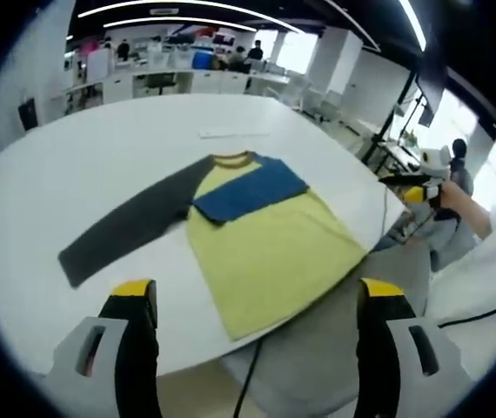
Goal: Fold the garment on the visible template until the final outline fits inside the template.
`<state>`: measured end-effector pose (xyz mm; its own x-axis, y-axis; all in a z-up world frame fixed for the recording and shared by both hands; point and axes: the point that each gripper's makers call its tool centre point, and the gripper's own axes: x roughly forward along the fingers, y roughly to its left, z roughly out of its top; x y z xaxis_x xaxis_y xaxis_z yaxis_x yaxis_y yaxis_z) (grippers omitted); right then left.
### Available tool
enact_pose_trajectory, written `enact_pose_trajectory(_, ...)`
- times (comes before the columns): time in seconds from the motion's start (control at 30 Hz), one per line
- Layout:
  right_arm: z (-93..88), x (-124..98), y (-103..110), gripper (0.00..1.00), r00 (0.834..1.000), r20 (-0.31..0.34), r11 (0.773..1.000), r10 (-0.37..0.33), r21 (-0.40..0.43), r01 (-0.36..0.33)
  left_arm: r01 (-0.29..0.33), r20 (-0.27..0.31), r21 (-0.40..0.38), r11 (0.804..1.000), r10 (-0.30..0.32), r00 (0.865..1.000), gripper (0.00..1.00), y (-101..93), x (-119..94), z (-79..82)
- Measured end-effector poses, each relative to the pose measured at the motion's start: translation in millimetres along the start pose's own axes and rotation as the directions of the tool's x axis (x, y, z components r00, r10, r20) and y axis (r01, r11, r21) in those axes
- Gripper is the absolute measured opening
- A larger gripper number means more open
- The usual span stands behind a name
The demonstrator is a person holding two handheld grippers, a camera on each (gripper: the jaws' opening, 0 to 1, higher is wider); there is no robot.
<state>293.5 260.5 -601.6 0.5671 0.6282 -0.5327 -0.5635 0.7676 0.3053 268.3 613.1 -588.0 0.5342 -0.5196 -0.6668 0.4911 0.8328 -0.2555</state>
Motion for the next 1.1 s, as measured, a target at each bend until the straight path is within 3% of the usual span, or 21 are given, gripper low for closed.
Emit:
enact_pose_trajectory(0.43,-0.3,6,-2,0.99,1.0,-0.009,1.0,-0.004,0.004,0.004,-0.025,0.005,-0.019,1.0,0.025,1.0,0.97,8.9,-3,0.2)
enact_pose_trajectory(1.1,-4.5,27,-3,0.99,0.998,-0.061,1.0,0.003,0.022,-0.002,-0.074,-0.006,-0.081,0.994,0.073,0.997,0.99,45.5,-7,-8.5)
